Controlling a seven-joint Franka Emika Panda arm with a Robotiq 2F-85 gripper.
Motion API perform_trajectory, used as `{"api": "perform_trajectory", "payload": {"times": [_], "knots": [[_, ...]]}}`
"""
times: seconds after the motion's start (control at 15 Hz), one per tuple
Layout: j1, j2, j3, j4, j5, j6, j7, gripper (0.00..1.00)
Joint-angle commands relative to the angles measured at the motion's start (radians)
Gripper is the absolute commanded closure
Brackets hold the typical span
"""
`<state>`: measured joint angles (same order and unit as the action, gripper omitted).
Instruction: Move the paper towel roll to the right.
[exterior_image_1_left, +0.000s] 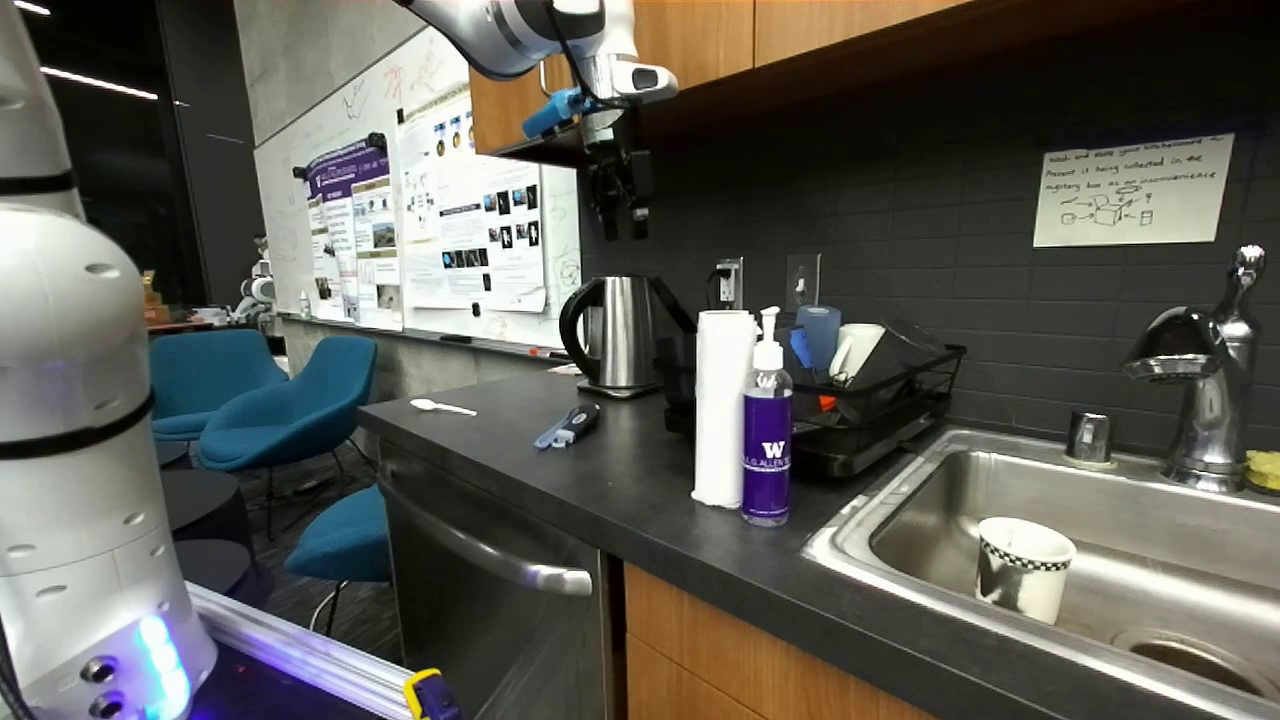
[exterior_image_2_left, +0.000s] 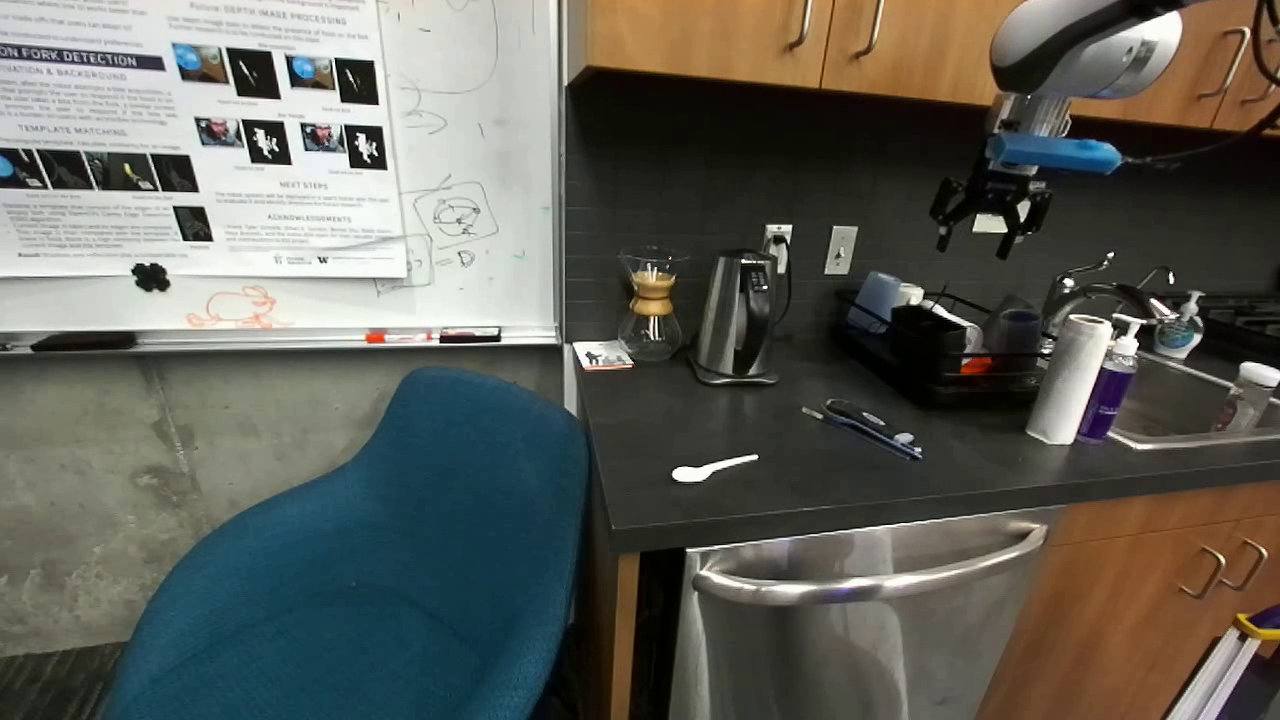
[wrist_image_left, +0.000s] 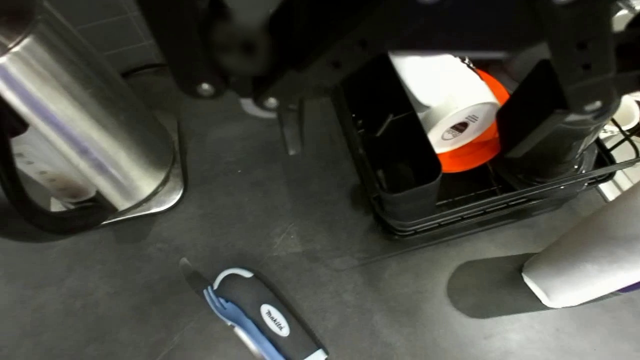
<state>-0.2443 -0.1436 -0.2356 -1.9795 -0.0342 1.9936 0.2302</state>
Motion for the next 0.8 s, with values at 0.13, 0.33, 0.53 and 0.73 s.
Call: {"api": "perform_trajectory", "payload": {"times": [0.13,0.33,0.53,0.73], "knots": [[0.041,-0.043,0.045,-0.045,0.035,-0.011,-0.011,0.0],[0.062,-0.054,0.067,-0.069,0.045,-0.008,-0.028,0.0],[0.079,-0.063,0.088,-0.089,0.034,-0.016,-0.039,0.0],[0.091,-0.074,0.104,-0.112,0.015,-0.033,-0.057,0.0]]}}
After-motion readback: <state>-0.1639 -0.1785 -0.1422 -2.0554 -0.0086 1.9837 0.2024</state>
